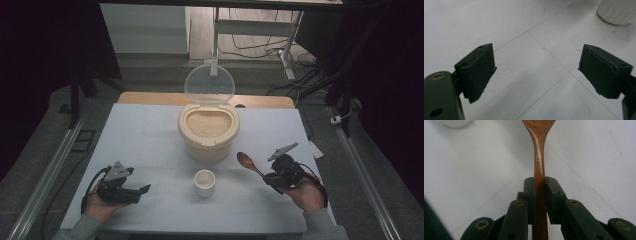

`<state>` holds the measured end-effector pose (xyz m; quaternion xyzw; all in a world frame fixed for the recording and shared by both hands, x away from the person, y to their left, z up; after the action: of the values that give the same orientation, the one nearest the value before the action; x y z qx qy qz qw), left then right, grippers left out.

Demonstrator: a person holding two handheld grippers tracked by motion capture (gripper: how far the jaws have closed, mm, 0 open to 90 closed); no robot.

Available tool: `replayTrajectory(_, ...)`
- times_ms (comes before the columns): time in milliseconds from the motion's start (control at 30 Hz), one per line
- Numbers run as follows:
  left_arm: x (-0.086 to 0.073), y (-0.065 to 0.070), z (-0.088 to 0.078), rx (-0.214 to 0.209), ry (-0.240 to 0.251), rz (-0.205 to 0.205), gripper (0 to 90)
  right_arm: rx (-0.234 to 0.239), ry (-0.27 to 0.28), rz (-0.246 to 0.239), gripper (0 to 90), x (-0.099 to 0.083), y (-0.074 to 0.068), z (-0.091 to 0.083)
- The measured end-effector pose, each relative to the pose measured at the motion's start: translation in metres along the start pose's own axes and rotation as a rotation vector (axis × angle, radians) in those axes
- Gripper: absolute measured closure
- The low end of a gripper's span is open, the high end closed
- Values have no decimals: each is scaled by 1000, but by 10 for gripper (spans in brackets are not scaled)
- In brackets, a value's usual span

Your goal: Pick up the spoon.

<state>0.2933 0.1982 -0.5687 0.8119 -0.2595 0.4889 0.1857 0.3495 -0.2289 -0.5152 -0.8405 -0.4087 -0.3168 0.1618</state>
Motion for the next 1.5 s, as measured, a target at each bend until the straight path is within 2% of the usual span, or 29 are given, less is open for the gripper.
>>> replayTrajectory(200,0,-1,0,1,1,-5,136,87,91,-36,795,17,-18,-19)
replayTrajectory(400,0,-1,0,1,0,-5,136,133,126,-88,796,28,-33,-17)
replayTrajectory(633,0,-1,1,-3,1,-11,136,177,123,-137,796,42,-50,-6)
replayTrajectory(900,0,-1,1,-3,-1,-7,136,214,126,-226,796,66,-65,5)
replayTrajectory(1133,0,-1,1,-2,-1,-8,136,235,145,-256,796,86,-73,15)
replayTrajectory(1333,-1,-1,1,-2,-3,-7,137,263,139,-272,796,85,-79,27)
replayTrajectory(1500,0,0,0,-5,0,-5,139,263,136,-279,796,84,-82,30)
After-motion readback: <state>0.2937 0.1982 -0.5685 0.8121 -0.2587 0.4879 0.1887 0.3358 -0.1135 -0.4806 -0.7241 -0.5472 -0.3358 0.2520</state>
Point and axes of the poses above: each handheld gripper's, and its own axes: z roughly forward along the jaws, x roughly out of its top, y roughly to its right, the point moved 8 cm from there along z, roughly forward along the jaws, and after that the axes turned 15 degrees about y, right-handed, at the moved point
